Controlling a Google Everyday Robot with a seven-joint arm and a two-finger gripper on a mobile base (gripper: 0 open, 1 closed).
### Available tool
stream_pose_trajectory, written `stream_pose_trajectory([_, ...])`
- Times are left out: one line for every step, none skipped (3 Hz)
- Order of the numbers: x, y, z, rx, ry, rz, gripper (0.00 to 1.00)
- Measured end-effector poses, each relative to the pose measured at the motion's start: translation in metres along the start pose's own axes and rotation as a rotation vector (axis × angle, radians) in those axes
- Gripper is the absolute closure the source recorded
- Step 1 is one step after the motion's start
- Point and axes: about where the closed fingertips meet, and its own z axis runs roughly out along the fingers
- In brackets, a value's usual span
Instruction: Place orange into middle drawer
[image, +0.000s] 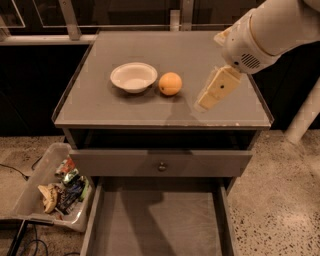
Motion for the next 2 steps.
stream_pose_trajectory([0.002,-0.008,0.020,0.017,-0.005,0.034,0.00])
stream_pose_trajectory([0.012,-0.013,0.043,0.004,-0.009,0.084,0.00])
